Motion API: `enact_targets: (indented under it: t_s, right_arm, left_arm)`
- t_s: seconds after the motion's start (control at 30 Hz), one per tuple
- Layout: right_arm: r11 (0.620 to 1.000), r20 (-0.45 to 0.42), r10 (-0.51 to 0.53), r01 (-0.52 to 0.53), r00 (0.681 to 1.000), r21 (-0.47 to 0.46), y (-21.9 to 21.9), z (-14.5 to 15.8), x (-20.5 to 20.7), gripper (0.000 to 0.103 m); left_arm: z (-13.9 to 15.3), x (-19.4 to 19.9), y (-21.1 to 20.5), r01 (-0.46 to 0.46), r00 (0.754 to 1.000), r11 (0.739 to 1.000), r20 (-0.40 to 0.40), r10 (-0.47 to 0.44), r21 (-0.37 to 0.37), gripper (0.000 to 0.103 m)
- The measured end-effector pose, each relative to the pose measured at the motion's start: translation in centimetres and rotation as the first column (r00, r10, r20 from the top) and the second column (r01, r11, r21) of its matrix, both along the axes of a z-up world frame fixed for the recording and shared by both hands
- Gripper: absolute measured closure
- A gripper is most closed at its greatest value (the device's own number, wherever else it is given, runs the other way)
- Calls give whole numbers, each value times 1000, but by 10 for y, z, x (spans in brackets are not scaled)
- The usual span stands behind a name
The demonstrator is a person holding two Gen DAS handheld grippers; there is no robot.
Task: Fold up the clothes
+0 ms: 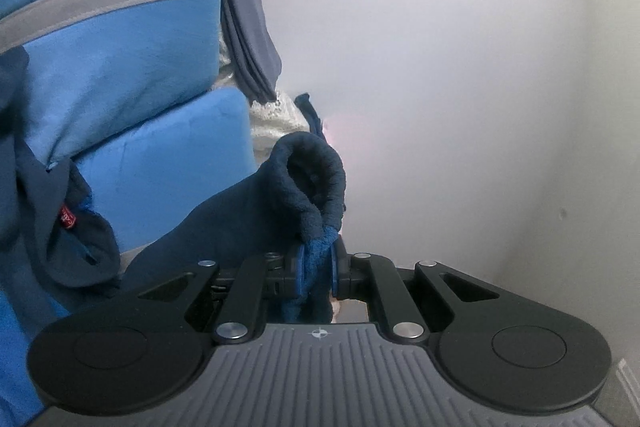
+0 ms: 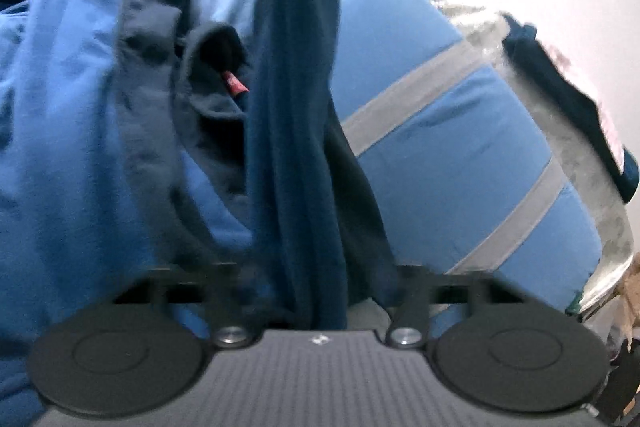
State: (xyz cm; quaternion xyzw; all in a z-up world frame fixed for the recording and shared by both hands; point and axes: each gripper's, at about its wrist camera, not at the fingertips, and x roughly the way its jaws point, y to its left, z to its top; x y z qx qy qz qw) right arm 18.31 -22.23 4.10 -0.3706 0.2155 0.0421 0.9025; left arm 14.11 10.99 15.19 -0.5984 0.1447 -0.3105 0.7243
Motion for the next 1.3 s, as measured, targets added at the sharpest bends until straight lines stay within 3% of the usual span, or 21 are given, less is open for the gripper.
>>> enact_targets:
  t_s: [0.1, 0.2, 0.53, 0.63, 0.67, 0.73, 0.97, 1.1, 1.2, 1.3]
  right_arm:
    - [997, -20, -39, 40, 999, 61, -20, 25, 14, 88]
    - [991, -39, -60, 64, 997, 114, -42, 56, 19, 89]
    - [988, -189, 63, -35, 980, 148, -53, 76, -2, 90]
    - [988, -206, 107, -80, 973, 135, -33, 56, -12, 59]
    - [987, -206, 121, -96, 971, 127, -30, 50, -17, 39]
    - [988, -206, 133, -113, 970, 105, -26, 40, -26, 24]
    - [999, -185, -36, 41, 982, 21, -45, 7, -30, 27]
    - [995, -166, -84, 75, 982, -63, -41, -15, -29, 31]
    - [992, -165, -121, 113, 979, -52, -42, -25, -24, 35]
    - [988, -181, -144, 151, 973, 24, -44, -29, -19, 42]
  left_arm:
    - [-5, 1, 6, -20, 999, 1000, -34, 20, 0, 92]
    - [-10, 3, 7, -29, 995, 999, -90, 32, 30, 92]
    - [-10, -4, 14, -11, 994, 985, -110, 30, 171, 91]
    - [-16, -13, 23, -13, 992, 982, -123, 36, 187, 91]
    - [-17, -17, 27, -15, 991, 981, -128, 40, 193, 91]
    - [-21, -24, 36, -22, 989, 978, -137, 52, 207, 91]
    - [-32, -30, 54, -33, 982, 979, -173, 69, 201, 91]
    - [-31, -31, 56, -45, 983, 980, -168, 79, 194, 91]
    - [-31, -33, 60, -67, 982, 982, -162, 96, 174, 91]
    - [-34, -32, 61, -75, 979, 983, -176, 104, 165, 91]
